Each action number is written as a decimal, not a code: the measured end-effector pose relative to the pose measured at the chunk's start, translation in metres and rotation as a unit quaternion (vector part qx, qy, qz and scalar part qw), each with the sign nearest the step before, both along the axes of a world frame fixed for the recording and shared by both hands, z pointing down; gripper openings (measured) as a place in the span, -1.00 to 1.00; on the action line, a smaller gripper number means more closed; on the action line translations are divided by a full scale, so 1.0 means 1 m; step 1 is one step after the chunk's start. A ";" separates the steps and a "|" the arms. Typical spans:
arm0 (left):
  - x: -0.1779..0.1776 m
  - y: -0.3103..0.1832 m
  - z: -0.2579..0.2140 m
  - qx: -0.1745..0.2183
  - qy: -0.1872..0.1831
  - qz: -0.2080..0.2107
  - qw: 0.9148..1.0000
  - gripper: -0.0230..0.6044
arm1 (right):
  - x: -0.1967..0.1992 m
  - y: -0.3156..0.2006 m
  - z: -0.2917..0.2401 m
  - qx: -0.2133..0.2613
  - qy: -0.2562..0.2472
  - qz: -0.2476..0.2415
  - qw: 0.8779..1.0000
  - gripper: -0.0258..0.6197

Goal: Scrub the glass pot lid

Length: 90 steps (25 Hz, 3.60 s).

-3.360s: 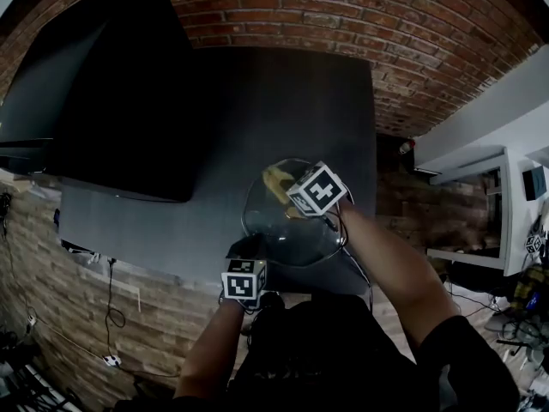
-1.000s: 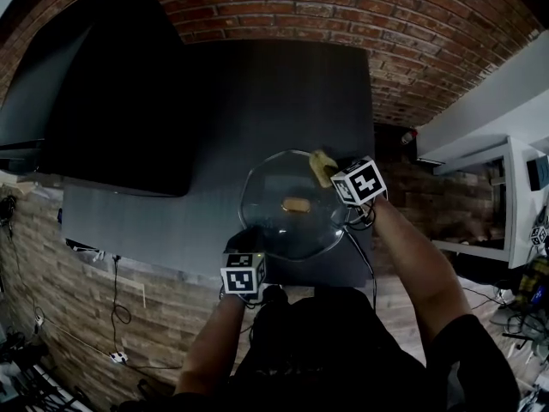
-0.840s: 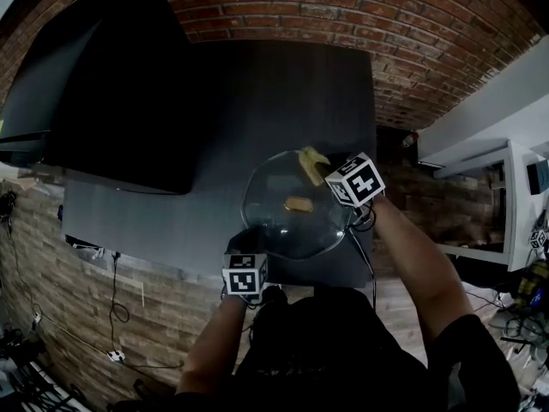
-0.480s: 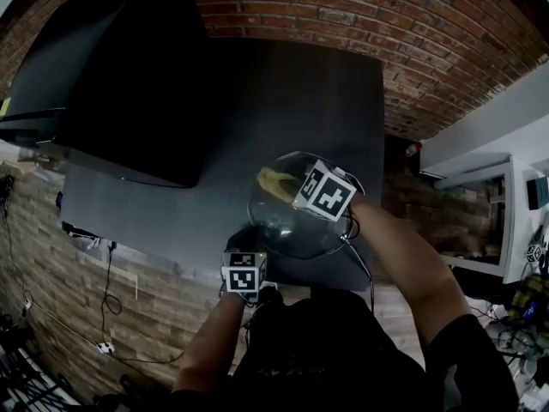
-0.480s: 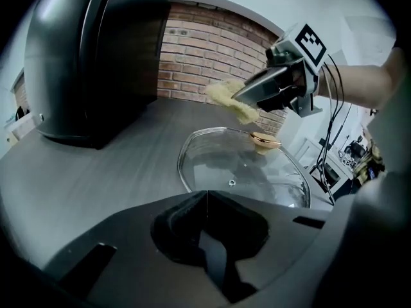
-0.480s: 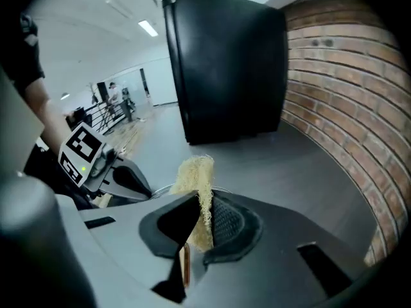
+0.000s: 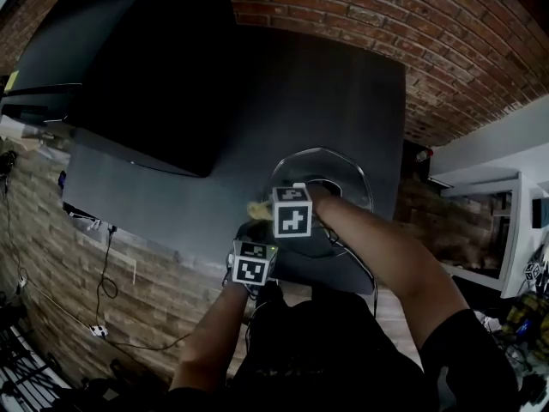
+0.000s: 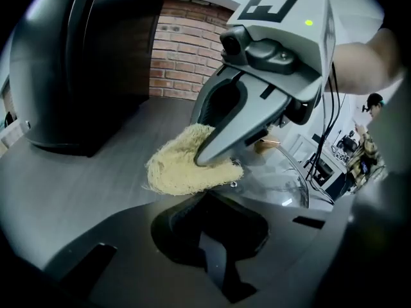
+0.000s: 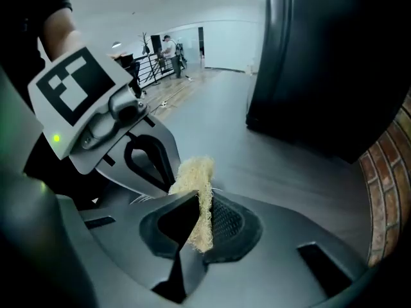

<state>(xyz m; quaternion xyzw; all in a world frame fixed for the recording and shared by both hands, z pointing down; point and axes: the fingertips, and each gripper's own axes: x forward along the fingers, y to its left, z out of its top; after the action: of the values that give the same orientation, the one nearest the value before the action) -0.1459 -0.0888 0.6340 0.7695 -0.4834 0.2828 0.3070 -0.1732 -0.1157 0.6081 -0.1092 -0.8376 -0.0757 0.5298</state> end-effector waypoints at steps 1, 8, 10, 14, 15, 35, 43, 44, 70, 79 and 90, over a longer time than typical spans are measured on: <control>-0.001 -0.001 0.000 -0.003 0.004 -0.002 1.000 -0.82 | 0.000 0.003 0.005 0.000 0.011 -0.012 1.000 -0.77; 0.000 0.000 0.000 -0.025 0.008 0.009 1.000 -0.82 | -0.011 -0.003 0.023 0.004 0.054 -0.022 0.998 -0.77; -0.001 0.000 0.001 -0.026 0.006 0.006 1.000 -0.82 | -0.014 -0.012 0.025 0.004 0.053 -0.003 0.999 -0.77; -0.001 -0.001 0.001 -0.021 0.009 0.002 1.000 -0.82 | -0.017 -0.035 0.025 -0.004 0.051 0.054 0.997 -0.77; -0.001 -0.002 0.001 -0.020 0.009 0.001 1.000 -0.82 | -0.016 -0.043 0.025 -0.006 0.049 0.072 0.996 -0.77; -0.005 -0.001 0.004 -0.032 0.015 -0.021 0.999 -0.82 | 0.110 -0.159 0.023 -0.055 0.028 0.363 0.930 -0.77; -0.004 -0.002 0.002 -0.033 0.019 -0.025 0.999 -0.82 | 0.171 -0.170 0.023 -0.025 0.045 0.410 0.911 -0.77; -0.005 -0.001 0.002 -0.033 0.017 -0.026 0.999 -0.82 | 0.178 -0.169 0.023 -0.025 0.045 0.415 0.908 -0.77; -0.008 -0.004 0.003 -0.035 0.006 -0.017 0.999 -0.82 | 0.283 -0.078 0.026 -0.029 0.039 0.507 0.861 -0.77; -0.008 -0.005 0.002 -0.039 0.002 0.017 0.999 -0.82 | 0.294 -0.037 0.025 -0.031 0.029 0.545 0.837 -0.77; -0.008 -0.004 0.004 -0.033 0.010 0.078 0.996 -0.82 | 0.285 0.013 0.024 -0.034 0.006 0.606 0.795 -0.77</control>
<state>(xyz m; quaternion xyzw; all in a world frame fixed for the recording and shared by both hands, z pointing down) -0.1536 -0.0929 0.6385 0.7972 -0.4092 0.3141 0.3136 0.1120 -0.1024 0.6325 0.4022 -0.7311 0.2899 0.4687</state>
